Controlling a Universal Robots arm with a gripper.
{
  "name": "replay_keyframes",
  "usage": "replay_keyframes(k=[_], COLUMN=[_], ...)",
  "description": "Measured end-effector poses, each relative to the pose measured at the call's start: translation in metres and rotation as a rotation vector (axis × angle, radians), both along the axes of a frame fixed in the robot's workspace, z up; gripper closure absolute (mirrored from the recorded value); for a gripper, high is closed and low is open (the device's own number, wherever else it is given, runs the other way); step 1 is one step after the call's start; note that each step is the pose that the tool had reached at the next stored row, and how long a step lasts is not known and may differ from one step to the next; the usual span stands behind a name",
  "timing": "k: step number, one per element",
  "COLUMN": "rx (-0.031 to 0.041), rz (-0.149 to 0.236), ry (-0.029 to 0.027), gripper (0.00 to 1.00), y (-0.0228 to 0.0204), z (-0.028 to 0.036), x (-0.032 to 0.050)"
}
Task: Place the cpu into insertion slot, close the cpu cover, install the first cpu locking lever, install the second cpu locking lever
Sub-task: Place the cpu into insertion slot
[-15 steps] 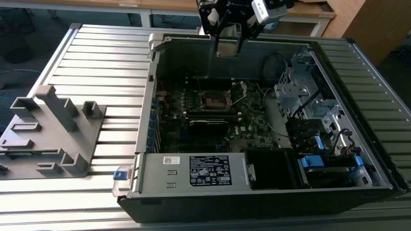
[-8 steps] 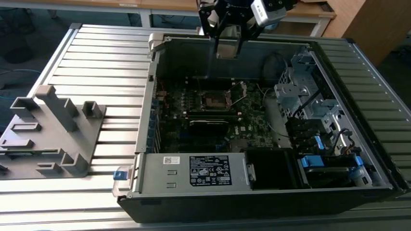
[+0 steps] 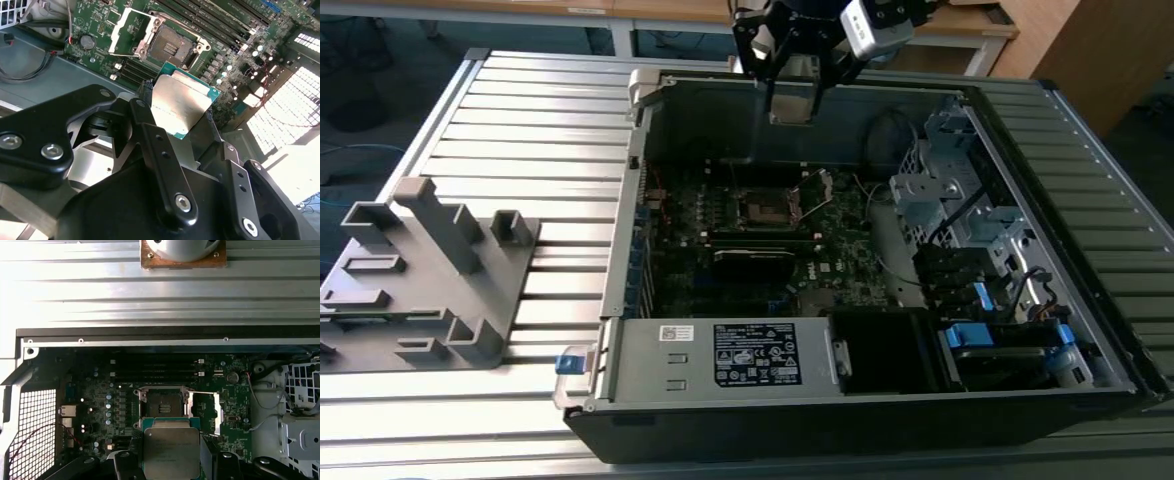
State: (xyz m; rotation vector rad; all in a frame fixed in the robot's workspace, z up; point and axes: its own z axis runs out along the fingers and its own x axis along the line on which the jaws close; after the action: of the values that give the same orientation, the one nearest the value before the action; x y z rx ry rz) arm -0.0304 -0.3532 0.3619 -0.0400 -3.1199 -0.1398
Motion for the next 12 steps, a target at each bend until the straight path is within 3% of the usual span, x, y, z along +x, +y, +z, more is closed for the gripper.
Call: replay_keyframes(k=[12], rx=[0.0002], rz=[0.0], ry=[-0.0001], gripper=[0.46], y=[0.0], z=[-0.0035], x=[0.0])
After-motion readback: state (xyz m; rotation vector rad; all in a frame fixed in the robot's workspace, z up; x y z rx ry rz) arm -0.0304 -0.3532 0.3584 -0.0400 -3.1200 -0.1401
